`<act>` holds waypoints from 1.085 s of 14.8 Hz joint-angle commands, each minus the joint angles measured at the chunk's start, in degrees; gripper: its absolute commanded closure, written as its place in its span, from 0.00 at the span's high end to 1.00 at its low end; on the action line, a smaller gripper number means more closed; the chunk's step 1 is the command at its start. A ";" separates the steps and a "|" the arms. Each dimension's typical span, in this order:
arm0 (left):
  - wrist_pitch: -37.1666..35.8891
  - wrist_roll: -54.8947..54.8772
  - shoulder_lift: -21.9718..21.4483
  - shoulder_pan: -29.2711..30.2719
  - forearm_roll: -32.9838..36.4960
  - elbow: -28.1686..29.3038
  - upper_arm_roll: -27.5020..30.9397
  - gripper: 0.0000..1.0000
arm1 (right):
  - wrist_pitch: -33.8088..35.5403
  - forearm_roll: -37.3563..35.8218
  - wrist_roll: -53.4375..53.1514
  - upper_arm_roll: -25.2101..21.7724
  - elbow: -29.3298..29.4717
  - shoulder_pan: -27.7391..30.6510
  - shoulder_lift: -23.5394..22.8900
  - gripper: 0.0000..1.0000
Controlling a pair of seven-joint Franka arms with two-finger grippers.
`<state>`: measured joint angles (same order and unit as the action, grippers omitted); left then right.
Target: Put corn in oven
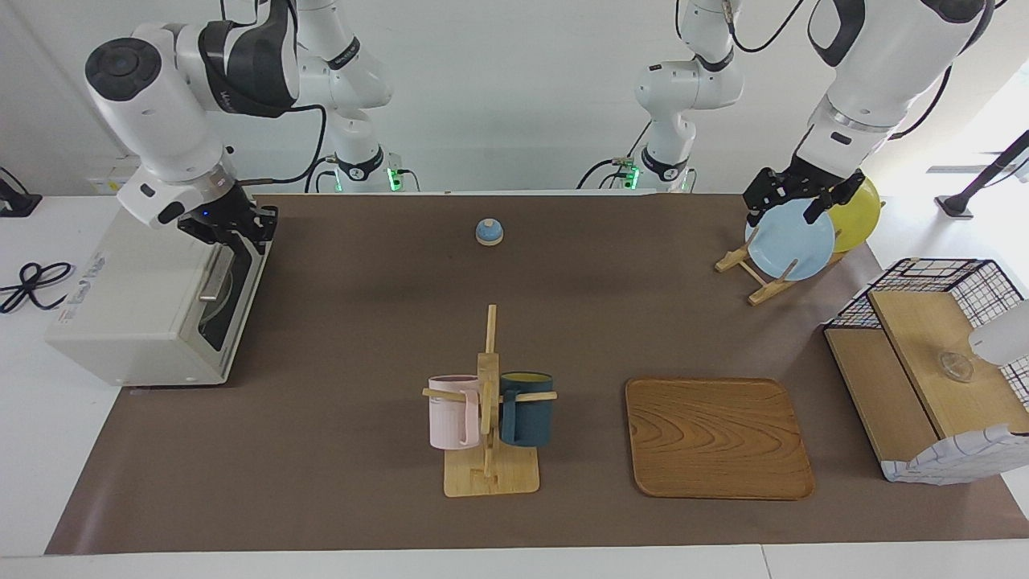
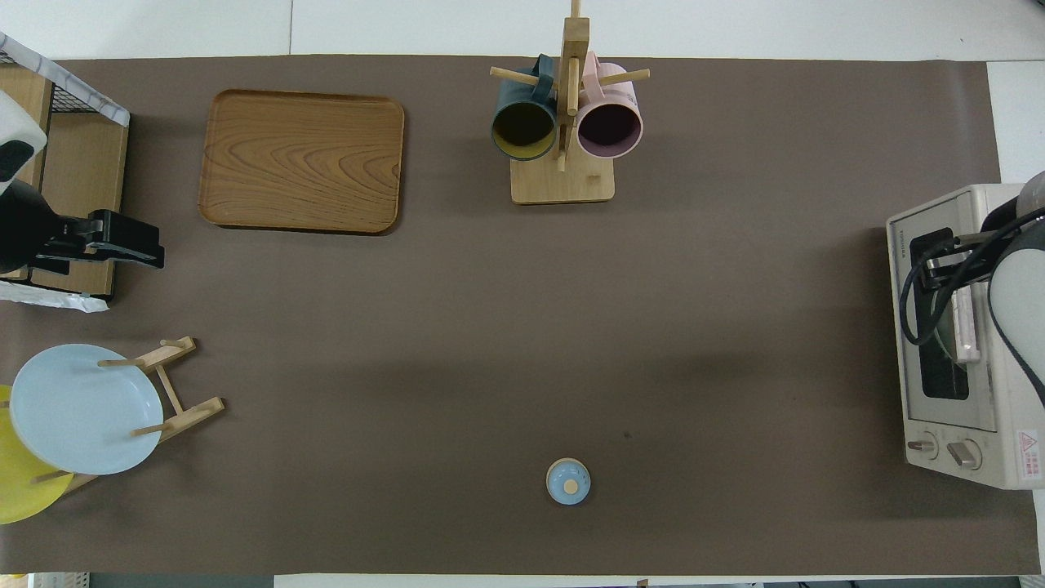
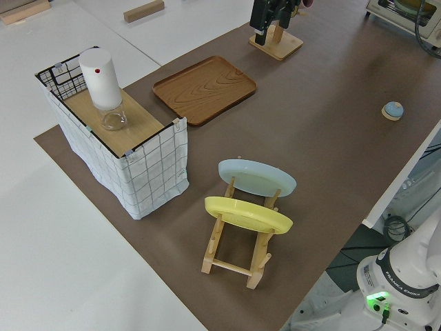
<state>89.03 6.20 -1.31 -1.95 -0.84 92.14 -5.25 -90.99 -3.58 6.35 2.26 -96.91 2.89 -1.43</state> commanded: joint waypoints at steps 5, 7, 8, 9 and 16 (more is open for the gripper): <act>-0.96 -0.40 -0.53 0.98 -0.74 -0.03 -0.55 1.00 | 5.91 2.00 -2.13 1.43 8.05 -1.65 -1.73 1.00; -0.96 -0.40 -0.53 0.98 -0.74 -0.03 -0.55 1.00 | 6.35 2.17 -2.66 -1.54 9.02 -5.34 -2.08 1.00; -0.96 -0.40 -0.53 0.98 -0.74 -0.03 -0.64 1.00 | 6.35 2.17 -2.75 -2.08 8.94 -6.05 -2.17 1.00; -0.96 -0.40 -0.53 0.98 -0.74 -0.03 -0.55 1.00 | 6.44 2.17 -2.75 -2.26 8.67 -6.40 -1.82 1.00; -0.96 -0.40 -0.53 0.98 -0.74 -0.03 -0.64 1.00 | 4.59 2.34 -3.45 -2.53 5.24 -5.71 0.82 1.00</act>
<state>89.03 6.20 -1.31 -1.95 -0.84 92.14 -5.25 -85.71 -2.34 3.82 -0.07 -90.10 -3.29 -1.89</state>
